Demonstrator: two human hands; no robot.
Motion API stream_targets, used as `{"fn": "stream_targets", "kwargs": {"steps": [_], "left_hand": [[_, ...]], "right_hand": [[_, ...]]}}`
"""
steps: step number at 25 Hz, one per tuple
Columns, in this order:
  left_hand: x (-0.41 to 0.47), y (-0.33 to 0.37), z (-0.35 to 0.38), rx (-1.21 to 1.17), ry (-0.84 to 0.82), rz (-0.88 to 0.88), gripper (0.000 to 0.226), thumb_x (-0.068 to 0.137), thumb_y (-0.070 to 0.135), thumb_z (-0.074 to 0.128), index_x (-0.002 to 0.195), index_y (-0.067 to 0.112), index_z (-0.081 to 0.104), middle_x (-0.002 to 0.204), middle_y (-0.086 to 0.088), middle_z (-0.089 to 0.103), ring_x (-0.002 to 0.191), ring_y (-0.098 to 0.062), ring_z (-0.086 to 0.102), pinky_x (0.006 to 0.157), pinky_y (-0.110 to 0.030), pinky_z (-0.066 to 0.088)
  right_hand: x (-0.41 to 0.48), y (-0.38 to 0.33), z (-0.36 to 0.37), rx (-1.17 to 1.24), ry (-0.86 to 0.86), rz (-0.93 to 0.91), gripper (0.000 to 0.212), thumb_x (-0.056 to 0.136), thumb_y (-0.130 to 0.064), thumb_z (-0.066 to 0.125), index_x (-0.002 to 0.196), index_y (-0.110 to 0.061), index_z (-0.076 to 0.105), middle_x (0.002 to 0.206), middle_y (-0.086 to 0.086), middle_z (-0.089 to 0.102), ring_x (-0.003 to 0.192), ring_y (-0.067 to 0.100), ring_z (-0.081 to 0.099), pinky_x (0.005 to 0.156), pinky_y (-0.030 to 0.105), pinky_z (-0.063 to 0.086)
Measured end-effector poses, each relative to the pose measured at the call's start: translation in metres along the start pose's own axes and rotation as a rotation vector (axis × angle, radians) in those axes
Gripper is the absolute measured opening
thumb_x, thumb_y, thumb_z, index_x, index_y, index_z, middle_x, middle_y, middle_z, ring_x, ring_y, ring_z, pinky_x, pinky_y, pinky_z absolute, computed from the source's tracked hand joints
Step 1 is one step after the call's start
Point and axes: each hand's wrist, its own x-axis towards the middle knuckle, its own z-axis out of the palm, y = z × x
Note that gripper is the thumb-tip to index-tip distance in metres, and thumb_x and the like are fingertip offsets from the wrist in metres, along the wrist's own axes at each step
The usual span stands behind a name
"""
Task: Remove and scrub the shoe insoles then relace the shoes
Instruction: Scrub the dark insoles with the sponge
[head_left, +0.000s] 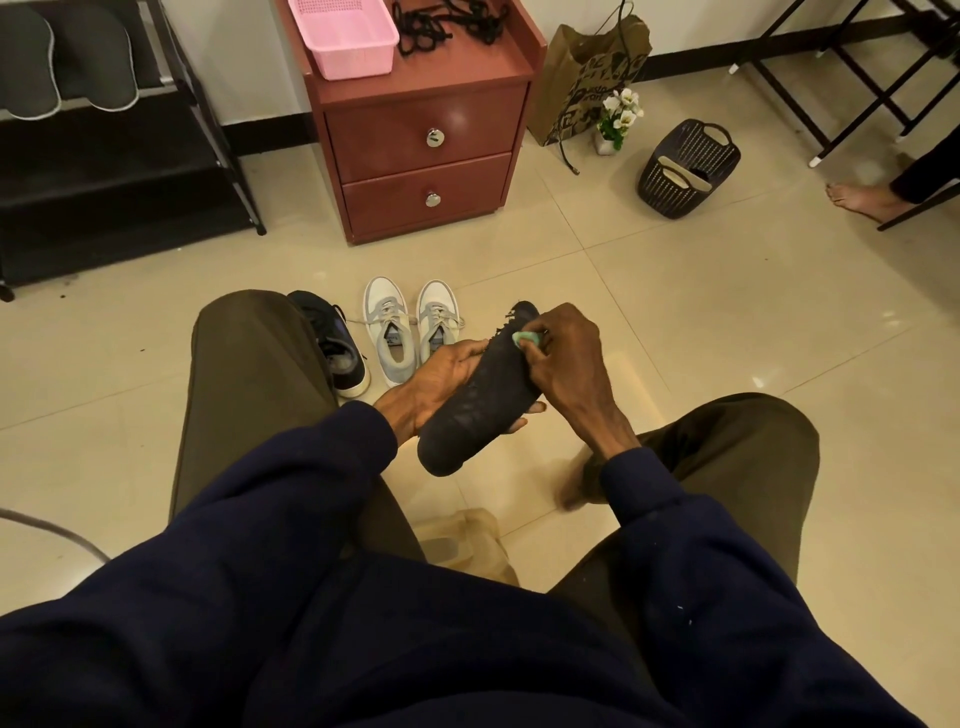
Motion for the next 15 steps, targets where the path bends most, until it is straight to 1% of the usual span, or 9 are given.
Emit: {"fn": "stream_targets", "kwargs": {"steps": [2,4,5,8,10,11,13,14,15], "left_hand": [[0.0,0.0,0.001,-0.002,0.027,0.003,0.034,0.103,0.037,0.048,0.11,0.008,0.065,0.095,-0.011,0.066,0.088,-0.03,0.065,0.101,-0.058,0.044],[-0.001,-0.001,0.002,-0.019,0.052,0.009,0.036,0.106,0.037,0.043,0.112,0.009,0.064,0.097,-0.012,0.072,0.087,-0.029,0.069,0.095,-0.055,0.049],[0.0,-0.001,0.002,-0.031,0.039,0.016,0.037,0.106,0.038,0.042,0.115,0.01,0.064,0.101,-0.013,0.073,0.09,-0.031,0.071,0.096,-0.056,0.047],[0.001,-0.001,0.003,-0.015,0.038,0.014,0.038,0.106,0.04,0.045,0.123,0.011,0.064,0.11,-0.016,0.073,0.099,-0.041,0.071,0.104,-0.062,0.04],[-0.001,-0.002,0.005,0.024,0.076,0.012,0.039,0.105,0.04,0.048,0.125,0.01,0.065,0.113,-0.017,0.072,0.102,-0.041,0.07,0.104,-0.062,0.041],[-0.001,-0.002,0.003,0.039,0.119,0.021,0.037,0.105,0.038,0.049,0.12,0.009,0.067,0.11,-0.015,0.073,0.099,-0.037,0.07,0.103,-0.059,0.044],[0.002,0.001,-0.002,0.081,0.219,0.092,0.032,0.106,0.031,0.052,0.106,0.008,0.073,0.102,-0.012,0.075,0.097,-0.028,0.069,0.101,-0.046,0.05],[0.004,0.002,-0.006,0.113,0.251,0.133,0.029,0.105,0.029,0.054,0.102,0.009,0.075,0.101,-0.011,0.076,0.099,-0.026,0.067,0.102,-0.04,0.05],[0.006,0.004,-0.01,0.123,0.258,0.164,0.027,0.104,0.029,0.056,0.102,0.01,0.075,0.103,-0.01,0.076,0.101,-0.026,0.066,0.105,-0.039,0.049]], "right_hand": [[-0.004,-0.006,0.003,0.11,-0.097,-0.064,0.01,0.085,-0.015,0.079,0.094,-0.012,0.075,0.094,0.0,0.066,0.082,0.009,0.06,0.072,0.022,0.052],[-0.008,-0.014,0.001,0.212,-0.221,-0.126,0.01,0.083,-0.014,0.081,0.091,-0.012,0.076,0.091,-0.001,0.067,0.079,0.005,0.061,0.07,0.017,0.052],[-0.008,-0.014,0.001,0.218,-0.23,-0.132,0.01,0.083,-0.015,0.082,0.09,-0.012,0.077,0.09,-0.001,0.068,0.078,0.005,0.061,0.07,0.018,0.052],[0.0,-0.001,0.0,0.091,-0.055,-0.038,0.009,0.086,-0.019,0.079,0.091,-0.012,0.077,0.09,0.002,0.068,0.079,0.011,0.06,0.07,0.029,0.054],[-0.001,0.001,0.0,0.081,-0.015,-0.011,0.008,0.086,-0.017,0.078,0.092,-0.012,0.076,0.091,0.003,0.068,0.08,0.013,0.061,0.072,0.033,0.056],[-0.004,-0.004,0.0,0.123,-0.064,-0.049,0.008,0.085,-0.016,0.079,0.091,-0.012,0.076,0.091,0.001,0.068,0.08,0.012,0.062,0.072,0.032,0.056],[-0.011,-0.018,-0.001,0.213,-0.273,-0.132,0.006,0.084,-0.014,0.08,0.089,-0.013,0.077,0.089,-0.002,0.069,0.078,0.009,0.063,0.069,0.025,0.055],[-0.013,-0.024,0.0,0.23,-0.374,-0.155,0.005,0.083,-0.015,0.081,0.088,-0.014,0.078,0.088,-0.004,0.069,0.076,0.008,0.063,0.066,0.022,0.053],[-0.014,-0.025,0.0,0.202,-0.413,-0.168,0.004,0.083,-0.016,0.081,0.086,-0.015,0.078,0.086,-0.005,0.069,0.074,0.007,0.063,0.063,0.022,0.052]]}}
